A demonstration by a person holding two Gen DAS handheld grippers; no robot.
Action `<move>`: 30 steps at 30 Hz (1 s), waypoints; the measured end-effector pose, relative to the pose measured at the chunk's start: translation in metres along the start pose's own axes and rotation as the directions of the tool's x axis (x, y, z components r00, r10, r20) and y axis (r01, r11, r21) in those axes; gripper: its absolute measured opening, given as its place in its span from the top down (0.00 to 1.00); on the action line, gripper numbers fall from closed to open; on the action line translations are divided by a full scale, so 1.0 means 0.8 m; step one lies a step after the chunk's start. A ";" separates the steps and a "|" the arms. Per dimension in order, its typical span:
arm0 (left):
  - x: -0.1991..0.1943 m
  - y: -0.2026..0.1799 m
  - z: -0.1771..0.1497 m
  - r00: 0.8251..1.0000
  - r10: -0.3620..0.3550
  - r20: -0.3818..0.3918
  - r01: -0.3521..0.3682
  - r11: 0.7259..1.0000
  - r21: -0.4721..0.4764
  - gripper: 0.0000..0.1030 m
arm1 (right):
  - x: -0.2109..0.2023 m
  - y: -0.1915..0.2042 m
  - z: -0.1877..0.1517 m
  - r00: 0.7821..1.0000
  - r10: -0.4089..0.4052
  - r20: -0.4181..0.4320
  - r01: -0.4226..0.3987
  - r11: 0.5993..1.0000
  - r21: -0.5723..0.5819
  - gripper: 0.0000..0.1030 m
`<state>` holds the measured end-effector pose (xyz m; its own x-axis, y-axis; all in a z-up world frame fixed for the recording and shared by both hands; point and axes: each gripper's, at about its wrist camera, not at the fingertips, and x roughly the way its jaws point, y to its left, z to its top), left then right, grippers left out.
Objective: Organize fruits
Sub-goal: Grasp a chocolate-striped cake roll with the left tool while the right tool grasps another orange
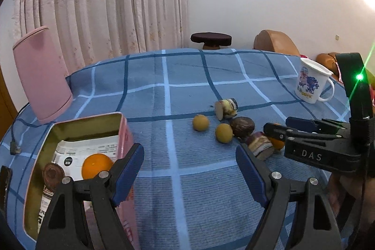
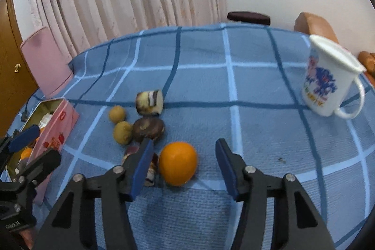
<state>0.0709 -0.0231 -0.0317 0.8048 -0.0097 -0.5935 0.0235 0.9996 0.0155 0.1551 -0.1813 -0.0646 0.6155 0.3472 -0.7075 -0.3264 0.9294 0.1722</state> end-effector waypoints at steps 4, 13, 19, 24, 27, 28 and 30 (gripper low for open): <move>0.006 -0.006 -0.001 1.000 -0.023 -0.012 0.023 1.000 -0.005 0.21 | 0.014 -0.004 -0.004 0.997 0.041 -0.065 -0.040 0.999 0.018 0.63; 0.035 -0.028 0.000 0.991 -0.118 -0.068 0.118 0.993 -0.011 0.21 | -0.022 -0.018 -0.008 0.998 -0.004 0.062 -0.001 0.997 0.080 0.64; 0.060 -0.039 0.007 0.975 -0.172 -0.138 0.172 0.985 -0.011 0.36 | -0.027 -0.013 -0.005 0.996 -0.040 0.085 0.035 0.997 0.068 0.64; 0.059 -0.056 0.006 0.972 -0.185 -0.146 0.192 0.980 0.041 0.55 | -0.020 -0.012 -0.003 0.998 -0.026 0.056 0.023 0.998 0.061 0.63; 0.057 -0.060 0.005 0.972 -0.189 -0.141 0.199 0.978 0.063 0.60 | -0.016 -0.012 -0.002 0.999 -0.021 0.039 0.019 0.998 0.063 0.63; 0.057 -0.059 0.005 0.970 -0.194 -0.143 0.205 0.977 0.060 0.60 | -0.015 -0.012 -0.002 0.999 -0.024 0.038 0.021 0.998 0.065 0.63; 0.059 -0.057 0.006 0.967 -0.207 -0.150 0.216 0.975 0.047 0.57 | -0.015 -0.013 -0.003 0.999 -0.027 0.040 0.024 0.997 0.067 0.63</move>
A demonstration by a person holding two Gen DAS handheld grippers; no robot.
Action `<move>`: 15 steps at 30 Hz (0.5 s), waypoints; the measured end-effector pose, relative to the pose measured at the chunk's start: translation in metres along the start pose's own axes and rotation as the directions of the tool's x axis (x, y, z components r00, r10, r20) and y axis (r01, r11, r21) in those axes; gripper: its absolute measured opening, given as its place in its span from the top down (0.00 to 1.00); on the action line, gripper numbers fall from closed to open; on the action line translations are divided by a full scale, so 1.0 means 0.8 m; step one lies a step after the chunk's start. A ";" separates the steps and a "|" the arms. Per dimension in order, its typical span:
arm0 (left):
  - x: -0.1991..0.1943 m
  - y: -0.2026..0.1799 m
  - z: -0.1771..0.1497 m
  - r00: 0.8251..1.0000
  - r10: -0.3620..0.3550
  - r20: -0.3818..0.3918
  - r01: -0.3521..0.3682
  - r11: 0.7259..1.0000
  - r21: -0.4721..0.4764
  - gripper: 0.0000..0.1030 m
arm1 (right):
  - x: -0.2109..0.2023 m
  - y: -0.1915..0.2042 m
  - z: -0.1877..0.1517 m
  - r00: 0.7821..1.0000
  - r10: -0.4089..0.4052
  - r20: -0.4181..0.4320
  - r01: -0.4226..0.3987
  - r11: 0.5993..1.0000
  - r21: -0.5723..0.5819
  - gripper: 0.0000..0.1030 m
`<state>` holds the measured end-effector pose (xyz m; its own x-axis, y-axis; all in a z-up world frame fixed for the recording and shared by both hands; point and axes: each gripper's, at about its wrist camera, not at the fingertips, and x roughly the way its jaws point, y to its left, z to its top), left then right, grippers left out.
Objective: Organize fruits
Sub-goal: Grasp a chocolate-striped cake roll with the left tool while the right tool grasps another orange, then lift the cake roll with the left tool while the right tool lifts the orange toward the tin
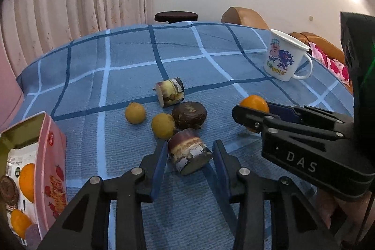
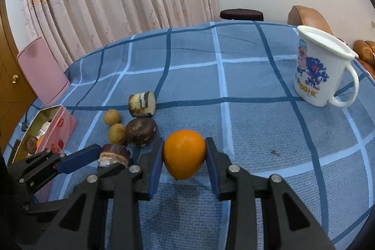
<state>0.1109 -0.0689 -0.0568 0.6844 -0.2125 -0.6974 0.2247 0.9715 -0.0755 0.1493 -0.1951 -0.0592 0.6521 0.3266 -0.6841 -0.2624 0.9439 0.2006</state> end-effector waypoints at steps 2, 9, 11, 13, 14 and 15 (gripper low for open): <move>0.007 0.007 0.002 0.999 -0.026 -0.021 0.025 0.999 -0.037 0.51 | 0.001 0.000 0.000 1.000 -0.004 -0.001 0.004 1.000 0.000 0.63; 0.012 0.010 0.001 0.998 -0.051 -0.044 0.048 0.997 -0.066 0.57 | -0.001 0.001 -0.001 1.000 0.002 0.000 -0.002 1.000 -0.003 0.63; 0.009 0.012 0.001 0.998 -0.056 -0.033 0.054 0.996 -0.070 0.58 | -0.003 0.001 -0.001 1.000 0.006 0.009 -0.006 1.000 -0.004 0.63; 0.006 0.013 0.001 0.998 -0.059 -0.018 0.057 0.996 -0.074 0.58 | -0.005 0.001 -0.001 1.000 0.012 0.015 -0.012 1.000 -0.009 0.63; 0.004 0.013 0.000 0.998 -0.058 -0.007 0.057 0.996 -0.075 0.58 | -0.007 0.002 -0.002 1.000 0.015 0.021 -0.015 1.000 -0.012 0.63; 0.002 0.013 0.001 0.998 -0.055 0.002 0.055 0.996 -0.073 0.58 | -0.008 0.002 -0.002 1.000 0.016 0.026 -0.016 1.000 -0.013 0.63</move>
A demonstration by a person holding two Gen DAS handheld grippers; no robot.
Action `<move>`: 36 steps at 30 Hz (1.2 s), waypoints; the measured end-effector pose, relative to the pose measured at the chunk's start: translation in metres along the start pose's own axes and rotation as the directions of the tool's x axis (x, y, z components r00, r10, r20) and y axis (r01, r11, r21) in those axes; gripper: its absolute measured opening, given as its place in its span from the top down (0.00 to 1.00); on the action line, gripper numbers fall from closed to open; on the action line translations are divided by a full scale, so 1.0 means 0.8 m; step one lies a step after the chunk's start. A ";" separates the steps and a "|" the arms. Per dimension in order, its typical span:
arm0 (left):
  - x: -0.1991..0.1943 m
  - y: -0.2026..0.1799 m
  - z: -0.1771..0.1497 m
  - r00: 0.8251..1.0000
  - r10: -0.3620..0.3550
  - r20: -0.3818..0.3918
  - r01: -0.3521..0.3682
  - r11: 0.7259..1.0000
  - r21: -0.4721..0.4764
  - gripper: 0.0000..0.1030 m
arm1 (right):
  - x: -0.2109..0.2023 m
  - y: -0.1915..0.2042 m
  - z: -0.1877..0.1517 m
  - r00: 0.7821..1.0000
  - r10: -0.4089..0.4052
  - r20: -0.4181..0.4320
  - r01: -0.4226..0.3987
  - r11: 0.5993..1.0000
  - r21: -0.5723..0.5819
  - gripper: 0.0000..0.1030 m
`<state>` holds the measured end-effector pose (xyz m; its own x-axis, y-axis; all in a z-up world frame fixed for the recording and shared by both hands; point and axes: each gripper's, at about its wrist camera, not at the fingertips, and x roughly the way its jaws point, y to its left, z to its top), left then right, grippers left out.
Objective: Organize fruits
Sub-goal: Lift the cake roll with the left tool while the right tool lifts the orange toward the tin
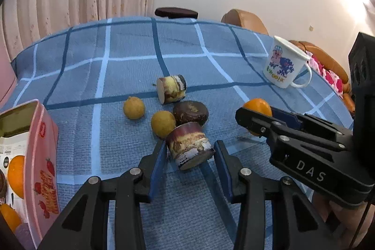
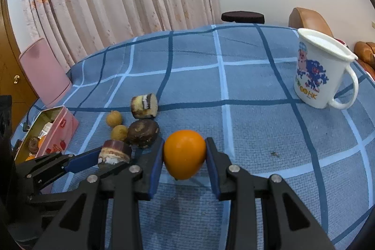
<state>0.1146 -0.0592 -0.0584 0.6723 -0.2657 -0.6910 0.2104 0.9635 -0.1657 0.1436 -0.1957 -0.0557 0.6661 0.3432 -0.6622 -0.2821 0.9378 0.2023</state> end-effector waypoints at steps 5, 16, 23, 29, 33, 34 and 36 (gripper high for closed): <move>-0.013 -0.002 -0.001 0.998 0.021 0.054 -0.022 1.000 0.012 0.58 | -0.009 0.001 -0.001 0.999 0.005 0.032 -0.005 1.000 -0.005 0.63; -0.026 0.003 -0.001 0.993 0.035 0.114 -0.033 0.999 -0.016 0.58 | -0.023 0.005 -0.001 0.996 0.017 0.083 -0.015 1.000 -0.023 0.63; -0.034 0.001 -0.004 0.987 0.049 0.151 -0.047 0.999 -0.016 0.58 | -0.031 0.012 -0.002 0.993 0.018 0.117 -0.013 0.999 -0.044 0.63; -0.043 -0.001 -0.006 0.979 0.065 0.191 -0.064 0.998 -0.010 0.58 | -0.041 0.018 -0.004 0.987 0.021 0.160 -0.010 0.998 -0.067 0.63; -0.049 -0.004 -0.008 0.974 0.075 0.215 -0.077 0.997 -0.001 0.58 | -0.045 0.023 -0.006 0.983 0.019 0.181 -0.004 0.996 -0.084 0.63; -0.050 -0.005 -0.008 0.972 0.079 0.222 -0.081 0.997 0.002 0.58 | -0.046 0.024 -0.006 0.982 0.020 0.186 -0.003 0.996 -0.088 0.63; -0.054 -0.006 -0.010 0.968 0.084 0.236 -0.088 0.996 0.004 0.58 | -0.048 0.024 -0.006 0.981 0.020 0.194 -0.003 0.996 -0.090 0.63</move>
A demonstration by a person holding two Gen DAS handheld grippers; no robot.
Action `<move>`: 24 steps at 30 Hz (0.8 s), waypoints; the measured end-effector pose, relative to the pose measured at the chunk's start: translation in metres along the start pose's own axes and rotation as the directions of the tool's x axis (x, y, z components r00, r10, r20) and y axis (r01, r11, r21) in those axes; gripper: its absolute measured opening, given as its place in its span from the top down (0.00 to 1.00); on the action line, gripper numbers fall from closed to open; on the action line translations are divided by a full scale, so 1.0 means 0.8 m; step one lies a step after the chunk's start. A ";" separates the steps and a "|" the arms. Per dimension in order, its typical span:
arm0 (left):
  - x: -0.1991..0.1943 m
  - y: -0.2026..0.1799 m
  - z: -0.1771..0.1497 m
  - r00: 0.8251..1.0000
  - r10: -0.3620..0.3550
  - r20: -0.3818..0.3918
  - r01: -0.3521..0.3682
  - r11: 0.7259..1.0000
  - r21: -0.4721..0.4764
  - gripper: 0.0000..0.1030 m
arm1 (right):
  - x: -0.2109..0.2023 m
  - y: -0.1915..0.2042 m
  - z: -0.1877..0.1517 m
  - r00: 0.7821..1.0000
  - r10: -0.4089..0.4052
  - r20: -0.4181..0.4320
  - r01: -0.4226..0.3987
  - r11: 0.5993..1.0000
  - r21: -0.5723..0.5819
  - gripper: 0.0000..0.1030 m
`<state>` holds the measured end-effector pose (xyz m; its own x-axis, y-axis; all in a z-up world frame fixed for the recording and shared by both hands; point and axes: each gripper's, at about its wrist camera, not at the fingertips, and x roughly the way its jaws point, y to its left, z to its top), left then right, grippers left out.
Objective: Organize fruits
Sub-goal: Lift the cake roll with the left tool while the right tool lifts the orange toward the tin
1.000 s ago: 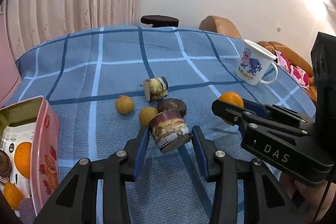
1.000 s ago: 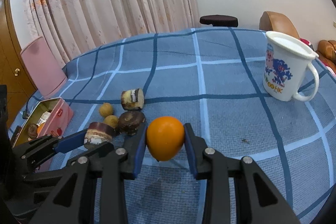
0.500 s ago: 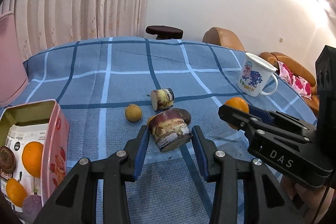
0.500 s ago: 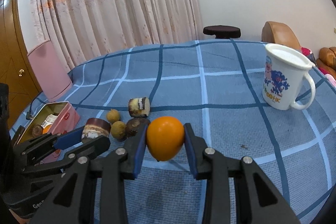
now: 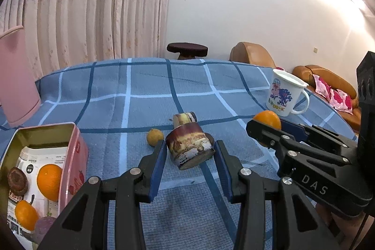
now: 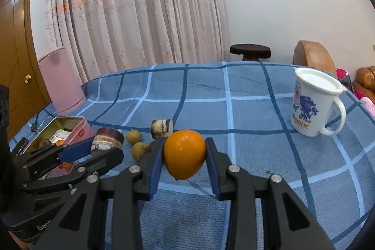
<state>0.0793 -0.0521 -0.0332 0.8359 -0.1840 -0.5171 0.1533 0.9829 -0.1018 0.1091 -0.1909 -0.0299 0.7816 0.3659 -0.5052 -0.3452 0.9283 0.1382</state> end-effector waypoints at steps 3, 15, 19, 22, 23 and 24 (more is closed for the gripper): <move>-0.004 -0.001 0.000 1.000 0.004 0.017 -0.004 1.000 0.005 0.58 | -0.003 0.001 0.000 1.000 0.001 0.015 -0.001 1.000 -0.004 0.63; -0.027 -0.009 -0.003 0.991 0.055 0.120 -0.059 0.998 0.036 0.58 | -0.022 0.015 -0.002 0.995 -0.019 0.102 0.025 0.998 -0.059 0.63; -0.034 -0.011 -0.005 0.986 0.075 0.146 -0.084 0.995 0.057 0.58 | -0.031 0.020 -0.004 0.990 -0.024 0.140 0.036 0.996 -0.081 0.63; -0.039 -0.010 -0.006 0.985 0.081 0.155 -0.091 0.994 0.059 0.57 | -0.032 0.024 -0.004 0.989 -0.017 0.150 0.031 0.995 -0.091 0.63; -0.040 -0.008 -0.006 0.985 0.082 0.155 -0.092 0.994 0.057 0.57 | -0.031 0.026 -0.004 0.989 -0.016 0.148 0.030 0.995 -0.093 0.63; -0.041 -0.006 -0.007 0.984 0.084 0.155 -0.093 0.994 0.054 0.57 | -0.031 0.027 -0.004 0.989 -0.013 0.146 0.027 0.995 -0.094 0.63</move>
<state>0.0480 -0.0507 -0.0205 0.9174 -0.0980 -0.3858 0.1031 0.9946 -0.0075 0.0805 -0.1800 -0.0175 0.8534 0.3596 -0.3774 -0.3713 0.9275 0.0442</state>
